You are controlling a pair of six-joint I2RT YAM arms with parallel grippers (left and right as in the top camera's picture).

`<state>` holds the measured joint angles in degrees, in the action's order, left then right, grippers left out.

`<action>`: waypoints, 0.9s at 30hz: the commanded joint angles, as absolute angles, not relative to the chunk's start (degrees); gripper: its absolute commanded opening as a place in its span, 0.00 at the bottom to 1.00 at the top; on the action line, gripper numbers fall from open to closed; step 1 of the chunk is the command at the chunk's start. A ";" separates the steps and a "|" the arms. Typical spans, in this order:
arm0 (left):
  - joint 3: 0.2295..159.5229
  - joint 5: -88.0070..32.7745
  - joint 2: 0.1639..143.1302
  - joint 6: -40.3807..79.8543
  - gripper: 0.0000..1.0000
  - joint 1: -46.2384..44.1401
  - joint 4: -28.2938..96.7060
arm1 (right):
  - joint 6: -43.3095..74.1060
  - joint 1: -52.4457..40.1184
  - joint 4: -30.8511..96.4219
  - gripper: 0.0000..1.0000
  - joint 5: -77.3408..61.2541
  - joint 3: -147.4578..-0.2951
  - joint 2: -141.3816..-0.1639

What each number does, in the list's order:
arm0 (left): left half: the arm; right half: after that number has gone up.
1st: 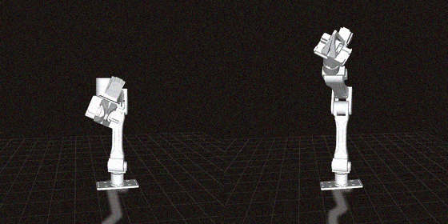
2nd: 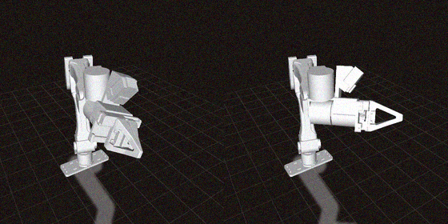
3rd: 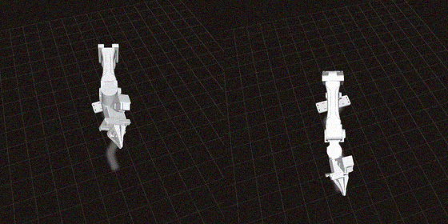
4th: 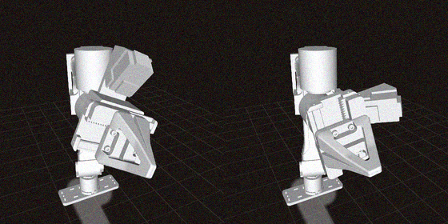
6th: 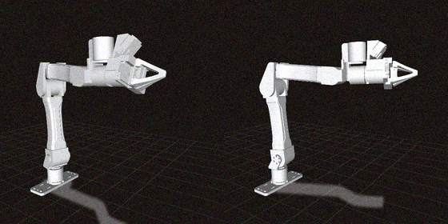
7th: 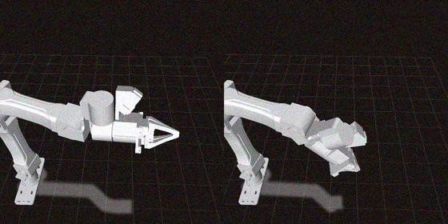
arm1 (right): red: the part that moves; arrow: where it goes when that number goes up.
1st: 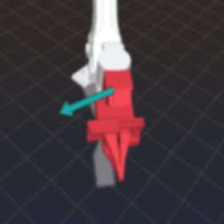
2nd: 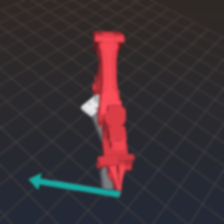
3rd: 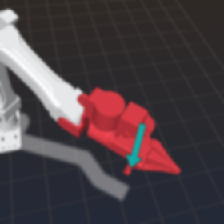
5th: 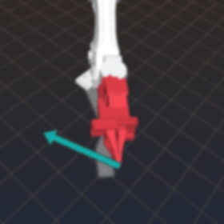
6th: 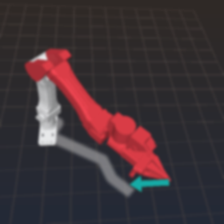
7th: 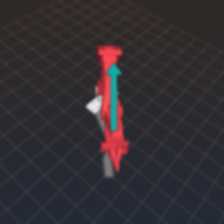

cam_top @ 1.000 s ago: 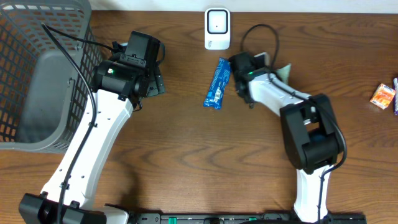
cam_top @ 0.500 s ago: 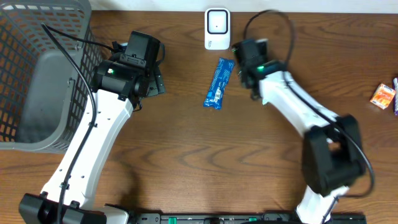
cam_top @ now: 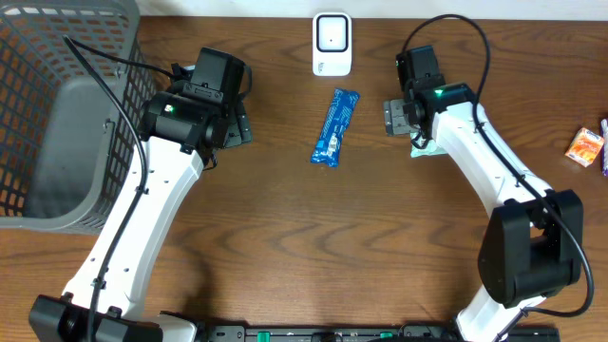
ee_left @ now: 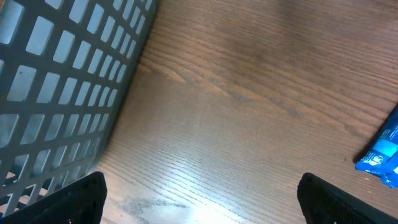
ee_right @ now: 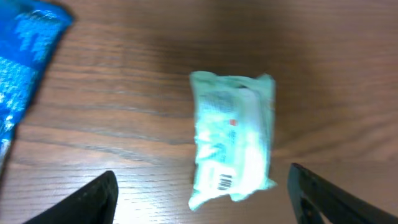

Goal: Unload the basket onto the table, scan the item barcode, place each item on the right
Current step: 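Hold the wipes pack up in front of the scanner, rotating it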

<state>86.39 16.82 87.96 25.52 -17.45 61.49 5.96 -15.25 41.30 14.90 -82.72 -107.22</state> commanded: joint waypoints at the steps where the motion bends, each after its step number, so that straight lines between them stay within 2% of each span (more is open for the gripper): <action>1: 86.48 17.19 88.07 26.04 0.98 -17.32 61.67 | -0.56 -15.86 39.55 0.79 12.19 -81.41 -110.65; 4: 86.48 17.19 88.07 26.02 0.98 -17.32 61.65 | 0.36 -15.86 37.10 0.73 16.95 -81.30 -113.67; 13: 86.48 17.19 88.07 26.02 0.98 -17.32 61.65 | 9.13 -15.86 33.52 0.72 35.35 -81.30 -122.87; 17: 86.48 17.19 88.07 26.02 0.98 -17.32 61.65 | 9.39 -15.79 33.65 0.70 36.95 -81.30 -125.64; 25: 86.48 17.19 88.07 26.02 0.98 -17.32 61.65 | 9.43 -15.59 33.78 0.40 30.94 -81.28 -129.34; 27: 86.48 17.19 88.07 26.02 0.98 -17.32 61.65 | 9.47 -15.22 33.78 0.26 29.34 -81.28 -129.58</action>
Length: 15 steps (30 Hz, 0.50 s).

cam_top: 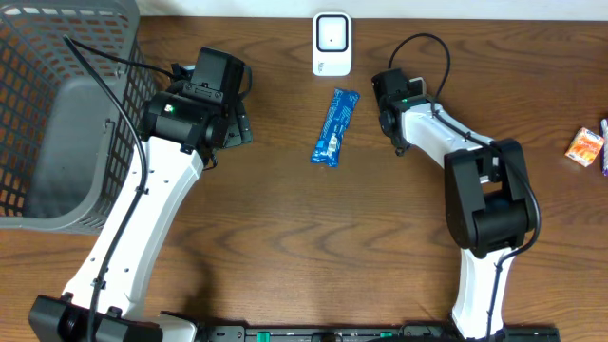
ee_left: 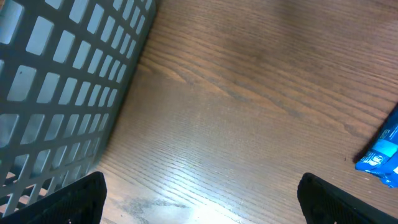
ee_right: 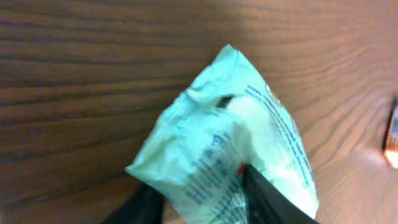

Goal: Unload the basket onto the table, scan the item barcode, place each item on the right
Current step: 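Hold the wipes pack up in front of the scanner, rotating it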

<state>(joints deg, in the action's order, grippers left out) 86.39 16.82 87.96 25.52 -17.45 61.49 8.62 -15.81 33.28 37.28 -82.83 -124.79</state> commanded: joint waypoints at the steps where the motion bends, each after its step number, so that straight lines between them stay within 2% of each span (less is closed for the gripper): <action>1: 86.48 17.19 88.07 26.02 0.98 -17.32 61.65 | 9.91 -14.94 33.80 0.18 28.95 -81.28 -129.58; 3: 86.48 17.19 88.07 26.02 0.98 -17.32 61.67 | 10.31 -14.39 33.91 0.01 28.42 -81.36 -129.32; 9: 86.48 17.19 88.09 26.02 0.98 -17.32 61.65 | 10.59 -13.65 34.89 0.01 22.55 -82.37 -125.49; 15: 86.48 17.19 88.07 26.02 0.98 -17.32 61.65 | 10.59 -11.00 34.74 0.01 5.93 -83.96 -116.62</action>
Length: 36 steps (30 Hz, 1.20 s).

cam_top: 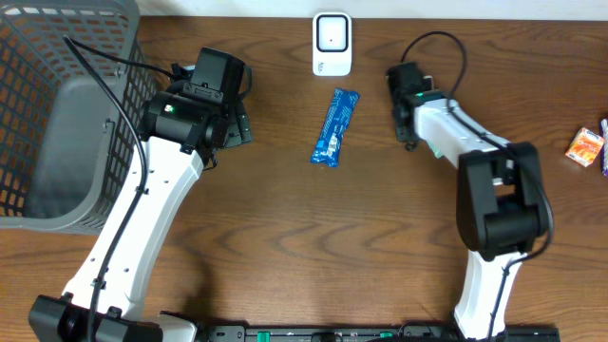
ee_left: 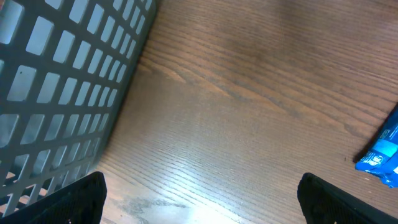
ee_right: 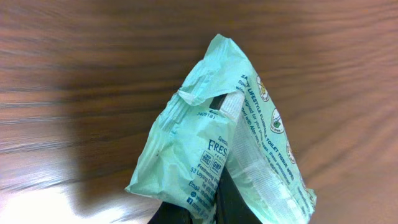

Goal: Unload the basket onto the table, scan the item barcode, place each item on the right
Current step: 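Hold the wipes pack up in front of the scanner, rotating it, then carry the wipes pack right, away from the scanner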

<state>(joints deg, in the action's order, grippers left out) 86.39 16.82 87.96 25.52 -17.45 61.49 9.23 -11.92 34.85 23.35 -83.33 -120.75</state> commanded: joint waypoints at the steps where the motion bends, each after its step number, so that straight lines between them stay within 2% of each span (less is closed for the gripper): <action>1: 86.48 17.19 88.07 26.02 0.98 -17.32 61.65 | 10.37 -10.24 34.68 0.01 2.00 -84.01 -115.11; 10: 86.48 17.19 88.07 26.02 0.98 -17.32 61.65 | 13.15 0.99 35.77 0.01 -35.09 -83.85 -110.37; 18: 86.48 17.19 88.07 26.02 0.98 -17.32 61.67 | 16.05 11.35 35.29 0.01 -67.09 -83.83 -119.00; 23: 86.48 17.19 88.07 26.02 0.98 -17.32 61.67 | 16.05 13.58 34.17 0.01 -76.97 -83.83 -126.43; 27: 86.48 17.19 88.07 26.02 0.98 -17.32 61.65 | 16.08 15.84 32.40 0.01 -74.59 -83.83 -129.45; 32: 86.48 17.19 88.07 26.02 0.98 -17.32 61.67 | 16.32 18.87 36.80 0.04 -53.43 -83.85 -127.39; 34: 86.48 17.19 88.07 26.02 0.98 -17.32 61.65 | 16.23 19.59 39.48 0.16 -44.69 -83.85 -125.25; 36: 86.48 17.19 88.07 26.02 0.98 -17.32 61.67 | 15.64 20.21 41.56 0.34 -38.26 -83.90 -122.78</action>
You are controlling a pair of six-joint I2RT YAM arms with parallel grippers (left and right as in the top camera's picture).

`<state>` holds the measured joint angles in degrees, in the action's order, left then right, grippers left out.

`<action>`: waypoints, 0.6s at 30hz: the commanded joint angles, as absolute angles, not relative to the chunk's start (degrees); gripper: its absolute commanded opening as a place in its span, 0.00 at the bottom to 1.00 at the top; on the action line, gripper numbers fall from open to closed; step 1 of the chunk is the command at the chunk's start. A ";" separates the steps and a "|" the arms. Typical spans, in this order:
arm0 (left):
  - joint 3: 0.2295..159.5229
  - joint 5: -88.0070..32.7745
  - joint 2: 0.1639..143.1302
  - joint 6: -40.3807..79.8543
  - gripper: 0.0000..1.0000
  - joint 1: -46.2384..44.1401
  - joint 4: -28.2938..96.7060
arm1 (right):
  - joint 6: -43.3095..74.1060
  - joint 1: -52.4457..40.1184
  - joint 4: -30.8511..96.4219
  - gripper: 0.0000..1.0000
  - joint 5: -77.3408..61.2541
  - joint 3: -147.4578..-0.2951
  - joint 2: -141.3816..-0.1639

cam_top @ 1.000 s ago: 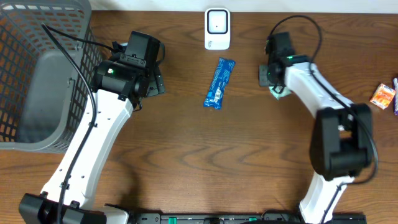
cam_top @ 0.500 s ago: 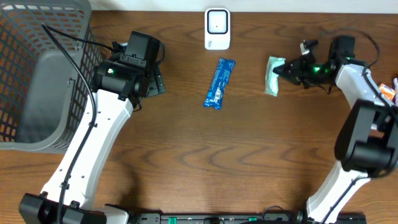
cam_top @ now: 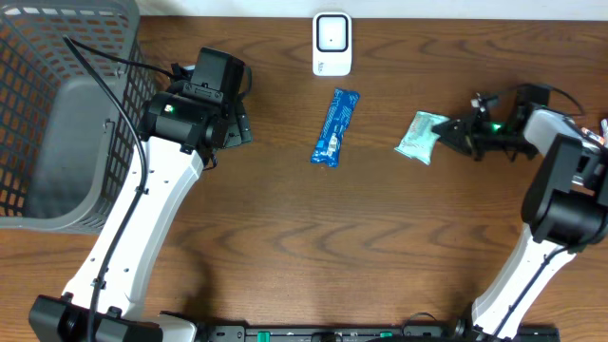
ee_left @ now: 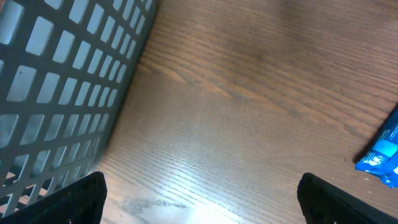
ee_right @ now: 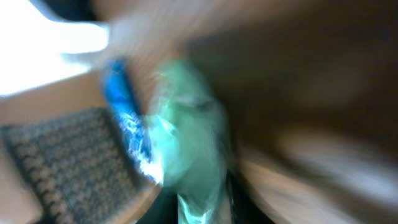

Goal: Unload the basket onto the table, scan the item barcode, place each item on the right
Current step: 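Carry the wipes pack right, away from the scanner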

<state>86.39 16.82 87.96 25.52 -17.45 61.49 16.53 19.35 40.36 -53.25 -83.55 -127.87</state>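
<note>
A pale green wipes packet [cam_top: 418, 138] sticks out leftward from my right gripper [cam_top: 444, 134], which is shut on its right end, right of table centre. The right wrist view is badly blurred; the green packet [ee_right: 189, 134] fills the space between the fingers. The white barcode scanner [cam_top: 332, 44] stands at the back edge, centre. A blue snack packet [cam_top: 334, 126] lies below the scanner. My left gripper [cam_top: 237, 123] hovers left of it, and in its wrist view the left gripper [ee_left: 202, 200] is open over bare wood.
A grey mesh basket [cam_top: 57, 114] fills the left side, and its wall [ee_left: 56, 81] is close to the left gripper. A small orange packet [cam_top: 585, 146] lies at the far right edge. The blue packet's end [ee_left: 380, 157] shows at right.
My right gripper, still shut on the green packet, has moved from just right of the scanner to farther right and nearer me, with the wrist turned leftward. The left arm has not moved.
My right gripper stood open over the green packet lying on the table. Then it was shut on the packet, and after that it held it up close to the scanner's right. Now the packet is held out farther right. The left gripper stayed open throughout.
</note>
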 commanded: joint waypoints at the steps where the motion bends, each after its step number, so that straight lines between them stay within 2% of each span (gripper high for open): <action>1: 86.48 17.19 88.07 26.02 0.98 -17.32 61.67 | 15.55 20.49 42.33 0.42 -35.64 -83.92 -121.38; 3: 86.48 17.19 88.07 26.02 0.98 -17.32 61.65 | 15.14 20.82 43.62 0.57 -31.42 -83.92 -118.32; 5: 86.48 17.19 88.07 26.02 0.98 -17.32 61.67 | 15.16 20.62 44.71 0.63 -28.38 -83.92 -115.33; 8: 86.48 17.19 88.07 26.02 0.98 -17.32 61.67 | 14.33 19.64 46.17 0.61 -26.24 -83.92 -111.87; 13: 86.48 17.19 88.07 26.02 0.98 -17.32 61.67 | 13.39 15.92 47.81 0.53 -23.66 -83.90 -110.00; 16: 86.48 17.19 88.07 26.02 0.98 -17.32 61.67 | 13.45 12.88 47.70 0.54 -21.10 -83.81 -110.89; 18: 86.48 17.19 88.07 26.02 0.98 -17.32 61.65 | 13.50 10.24 47.35 0.58 -18.68 -83.79 -111.96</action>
<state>86.39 16.82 87.96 25.54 -17.45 61.49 14.37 13.32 47.44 -23.14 -83.57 -110.48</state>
